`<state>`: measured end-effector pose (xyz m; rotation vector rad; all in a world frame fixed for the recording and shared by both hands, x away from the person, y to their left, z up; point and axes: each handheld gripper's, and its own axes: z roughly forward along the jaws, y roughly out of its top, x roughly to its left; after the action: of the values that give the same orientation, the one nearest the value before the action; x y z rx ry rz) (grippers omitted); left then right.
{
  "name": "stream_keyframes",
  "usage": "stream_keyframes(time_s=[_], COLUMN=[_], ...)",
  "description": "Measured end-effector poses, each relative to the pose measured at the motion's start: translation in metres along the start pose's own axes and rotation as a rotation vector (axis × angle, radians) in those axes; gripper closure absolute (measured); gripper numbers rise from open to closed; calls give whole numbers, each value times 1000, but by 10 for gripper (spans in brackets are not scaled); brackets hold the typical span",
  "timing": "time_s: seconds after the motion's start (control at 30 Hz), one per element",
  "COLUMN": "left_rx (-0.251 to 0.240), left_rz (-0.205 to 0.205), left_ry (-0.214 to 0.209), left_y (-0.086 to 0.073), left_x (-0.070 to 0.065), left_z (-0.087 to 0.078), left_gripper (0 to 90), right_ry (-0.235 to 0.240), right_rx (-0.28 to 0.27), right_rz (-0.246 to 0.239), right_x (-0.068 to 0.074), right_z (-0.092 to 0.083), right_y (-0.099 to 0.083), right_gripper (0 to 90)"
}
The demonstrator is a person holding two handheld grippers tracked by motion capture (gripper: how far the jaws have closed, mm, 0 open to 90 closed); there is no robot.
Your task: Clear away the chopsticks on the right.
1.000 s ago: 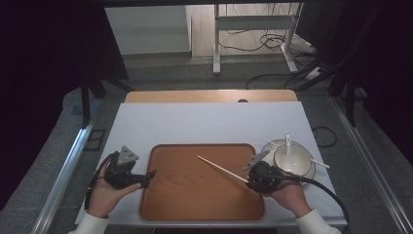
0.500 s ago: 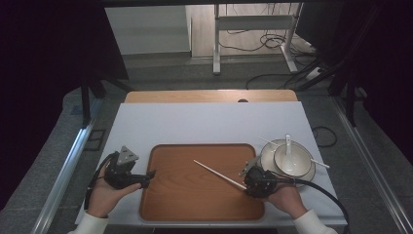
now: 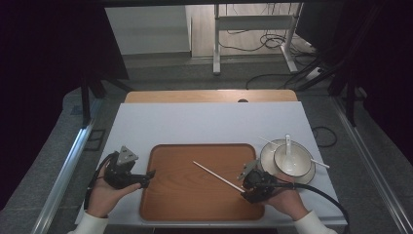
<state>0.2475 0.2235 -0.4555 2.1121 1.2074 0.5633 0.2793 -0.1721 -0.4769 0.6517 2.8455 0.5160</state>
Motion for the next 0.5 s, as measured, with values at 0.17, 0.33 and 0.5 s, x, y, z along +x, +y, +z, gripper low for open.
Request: stream_keyframes(time_s=[0.17,0.33,0.5], left_rx=[-2,2,-2], left_rz=[1,1,0], left_ry=[-1,0,0], left_y=[1,1,1], left_x=[-1,-1,0], left_z=[0,2,0], left_gripper=[115,115,115], right_ry=[-9,49,78], right_rx=[-151,-216,-219], right_rz=[33,20,20], right_x=[0,10,12], right_z=[-18,-23,-14], right_y=[5,24,47], right_gripper=[501,480,685])
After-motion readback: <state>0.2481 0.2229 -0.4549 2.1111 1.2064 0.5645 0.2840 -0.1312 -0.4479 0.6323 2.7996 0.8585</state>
